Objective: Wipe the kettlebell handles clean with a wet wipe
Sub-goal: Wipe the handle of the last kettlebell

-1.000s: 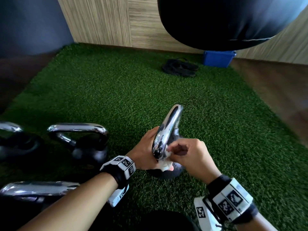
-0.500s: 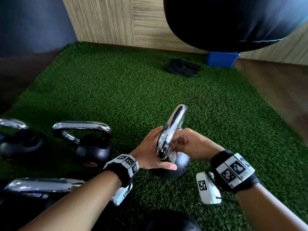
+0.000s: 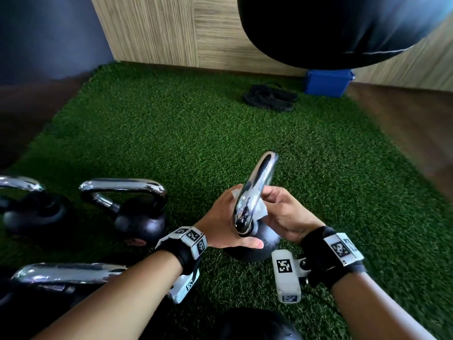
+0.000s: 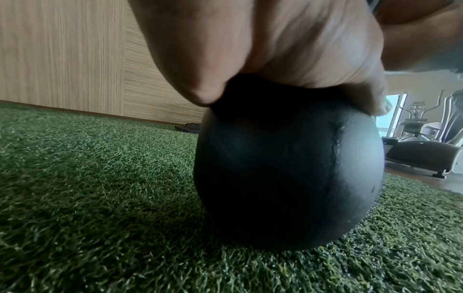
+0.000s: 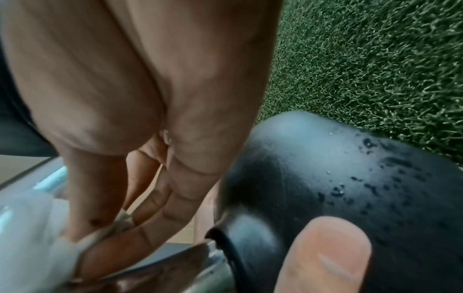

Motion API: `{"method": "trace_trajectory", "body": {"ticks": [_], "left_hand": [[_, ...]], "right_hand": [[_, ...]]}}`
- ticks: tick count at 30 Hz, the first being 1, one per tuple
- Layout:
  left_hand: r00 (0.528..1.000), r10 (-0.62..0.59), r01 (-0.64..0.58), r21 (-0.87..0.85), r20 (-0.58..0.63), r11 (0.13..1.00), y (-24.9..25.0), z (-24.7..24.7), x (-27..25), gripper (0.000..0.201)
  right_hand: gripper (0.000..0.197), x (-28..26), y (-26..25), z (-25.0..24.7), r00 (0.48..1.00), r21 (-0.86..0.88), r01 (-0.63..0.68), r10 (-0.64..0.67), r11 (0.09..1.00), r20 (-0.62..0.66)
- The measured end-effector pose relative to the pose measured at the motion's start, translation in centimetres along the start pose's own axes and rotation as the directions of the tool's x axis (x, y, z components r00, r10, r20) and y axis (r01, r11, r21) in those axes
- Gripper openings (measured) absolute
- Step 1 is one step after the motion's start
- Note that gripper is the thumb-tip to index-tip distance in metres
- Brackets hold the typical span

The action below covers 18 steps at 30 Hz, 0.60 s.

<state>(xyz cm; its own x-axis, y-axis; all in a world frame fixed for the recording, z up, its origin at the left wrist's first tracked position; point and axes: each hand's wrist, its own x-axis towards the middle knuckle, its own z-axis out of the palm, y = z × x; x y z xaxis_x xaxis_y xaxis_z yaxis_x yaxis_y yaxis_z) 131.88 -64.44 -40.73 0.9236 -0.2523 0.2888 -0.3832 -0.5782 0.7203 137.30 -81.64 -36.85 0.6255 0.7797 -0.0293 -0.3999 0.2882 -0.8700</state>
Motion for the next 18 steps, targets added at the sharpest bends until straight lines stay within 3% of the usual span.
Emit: {"method": "trace_trajectory", "body": {"ticks": [3, 7, 12, 14, 18], "left_hand": [[0.999, -0.03, 0.03, -0.039, 0.012, 0.999, 0.4, -0.3, 0.0, 0.085], [0.994, -0.106, 0.106, 0.0, 0.035, 0.994, 0.0, 0.1, -0.1, 0.104], [0.991, -0.127, 0.126, 0.012, 0.046, 0.992, -0.1, 0.2, -0.1, 0.113], [0.985, -0.166, 0.167, -0.014, 0.051, 0.986, 0.0, 0.1, -0.1, 0.115], [0.988, -0.151, 0.153, -0.052, 0.041, 0.987, 0.2, 0.1, -0.1, 0.114]], "right_hand": [[0.027, 0.0, 0.1, 0.1, 0.999, 0.062, 0.032, -0.032, 0.998, -0.004], [0.032, 0.7, -0.4, 0.0, 0.985, 0.231, 0.148, -0.124, 0.962, -0.118], [0.027, 1.2, -0.1, 0.3, 0.951, 0.139, 0.205, -0.163, 0.969, -0.264], [0.02, 1.5, -0.2, 0.2, 0.901, 0.06, 0.266, -0.226, 0.962, -0.369], [0.031, 2.0, -0.7, -0.3, 0.743, -0.385, 0.219, -0.409, 0.897, -0.53]]}}
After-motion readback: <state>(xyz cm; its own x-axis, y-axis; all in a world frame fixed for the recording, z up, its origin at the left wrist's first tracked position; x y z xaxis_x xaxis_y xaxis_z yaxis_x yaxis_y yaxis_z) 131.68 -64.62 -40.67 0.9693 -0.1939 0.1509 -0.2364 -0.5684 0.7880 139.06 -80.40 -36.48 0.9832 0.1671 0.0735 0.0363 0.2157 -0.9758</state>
